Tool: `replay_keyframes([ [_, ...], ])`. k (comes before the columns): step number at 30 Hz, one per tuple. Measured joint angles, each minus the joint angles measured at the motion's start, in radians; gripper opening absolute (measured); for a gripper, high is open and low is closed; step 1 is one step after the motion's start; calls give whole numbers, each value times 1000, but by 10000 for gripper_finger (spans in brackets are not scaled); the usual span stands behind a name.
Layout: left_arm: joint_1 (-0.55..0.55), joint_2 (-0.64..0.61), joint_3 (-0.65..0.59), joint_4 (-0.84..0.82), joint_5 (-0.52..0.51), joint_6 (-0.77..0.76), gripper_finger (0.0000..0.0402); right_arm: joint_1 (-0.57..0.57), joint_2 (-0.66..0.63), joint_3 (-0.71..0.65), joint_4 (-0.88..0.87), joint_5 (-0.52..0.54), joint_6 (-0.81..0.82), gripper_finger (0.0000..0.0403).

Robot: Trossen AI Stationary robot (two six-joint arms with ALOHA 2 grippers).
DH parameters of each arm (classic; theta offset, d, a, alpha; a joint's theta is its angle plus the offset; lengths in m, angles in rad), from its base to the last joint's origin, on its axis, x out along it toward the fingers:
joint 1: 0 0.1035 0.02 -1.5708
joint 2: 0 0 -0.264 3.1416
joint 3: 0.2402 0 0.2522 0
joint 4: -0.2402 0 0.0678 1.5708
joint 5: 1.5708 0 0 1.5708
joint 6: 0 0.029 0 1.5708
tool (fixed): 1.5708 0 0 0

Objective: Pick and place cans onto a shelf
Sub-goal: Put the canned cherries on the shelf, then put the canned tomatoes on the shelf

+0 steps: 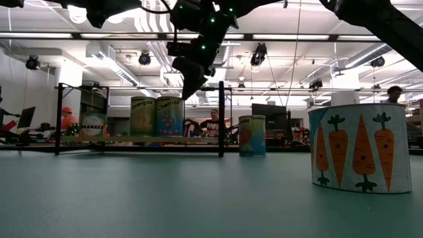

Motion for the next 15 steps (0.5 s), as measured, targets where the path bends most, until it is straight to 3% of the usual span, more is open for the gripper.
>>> replay_keyframes([
  [6,0,0,0,-4,0,0,0,7,-22,0,-35,59,0,9],
  [15,0,0,0,-8,0,4,0,55,-123,-7,-79,67,46,9],
])
